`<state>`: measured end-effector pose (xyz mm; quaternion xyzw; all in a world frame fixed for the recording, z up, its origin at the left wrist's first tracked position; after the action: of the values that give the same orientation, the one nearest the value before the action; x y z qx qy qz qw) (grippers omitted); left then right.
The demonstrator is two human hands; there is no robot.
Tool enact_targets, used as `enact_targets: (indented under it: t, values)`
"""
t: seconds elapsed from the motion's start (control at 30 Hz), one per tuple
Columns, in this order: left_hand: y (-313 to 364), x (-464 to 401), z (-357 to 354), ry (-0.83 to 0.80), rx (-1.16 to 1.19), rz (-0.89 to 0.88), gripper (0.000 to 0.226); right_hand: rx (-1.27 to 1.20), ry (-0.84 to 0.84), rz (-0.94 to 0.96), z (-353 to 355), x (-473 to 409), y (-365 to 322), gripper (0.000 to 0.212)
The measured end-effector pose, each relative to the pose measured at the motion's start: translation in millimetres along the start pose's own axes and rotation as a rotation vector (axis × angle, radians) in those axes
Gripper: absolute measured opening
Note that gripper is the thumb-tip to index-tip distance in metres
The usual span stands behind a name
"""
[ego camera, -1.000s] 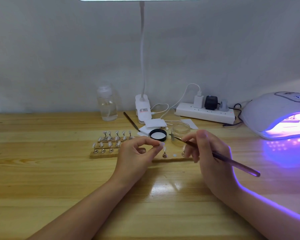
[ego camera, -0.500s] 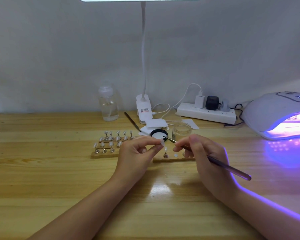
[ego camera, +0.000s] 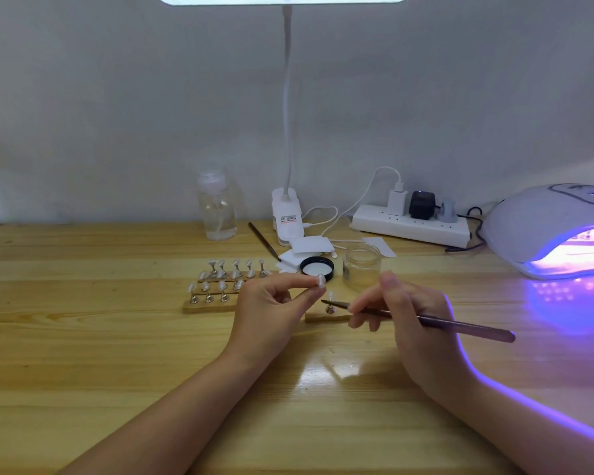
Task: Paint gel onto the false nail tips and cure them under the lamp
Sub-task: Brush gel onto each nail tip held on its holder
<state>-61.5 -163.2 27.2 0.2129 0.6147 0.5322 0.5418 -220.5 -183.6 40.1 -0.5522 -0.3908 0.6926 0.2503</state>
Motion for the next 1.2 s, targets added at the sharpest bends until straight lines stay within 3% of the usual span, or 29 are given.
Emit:
enact_targets:
  t: [0.17, 0.87, 1.03, 1.2]
  values:
    - [-0.5, 0.3, -1.0, -0.020, -0.002, 0.011, 0.015, 0.066, 0.006, 0.022, -0.5, -2.8, -1.2, 0.037]
    - [-0.4, 0.7, 0.4, -0.008, 0.010, 0.021, 0.018, -0.045, 0.035, 0.010, 0.1, -1.2, 3.3, 0.043]
    - [-1.1, -0.1, 0.1, -0.012, -0.010, 0.012, 0.020, 0.054, 0.032, 0.055, -0.1, -2.9, -1.8, 0.036]
    - [-0.9, -0.4, -1.1, -0.017, 0.003, 0.008, 0.014, -0.025, 0.049, 0.009, 2.3, -0.7, 2.0, 0.045]
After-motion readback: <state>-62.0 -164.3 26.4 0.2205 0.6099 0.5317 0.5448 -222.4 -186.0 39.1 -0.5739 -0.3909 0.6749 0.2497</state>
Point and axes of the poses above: each hand's wrist, its own x-axis away from the middle knuckle, its own z-axis out of the back of the hand, y = z × x, the point moved 8 cm from there along -x, towards the middle knuckle, and after that the axes turned 1 degree about -z, right-handed, at the moved point
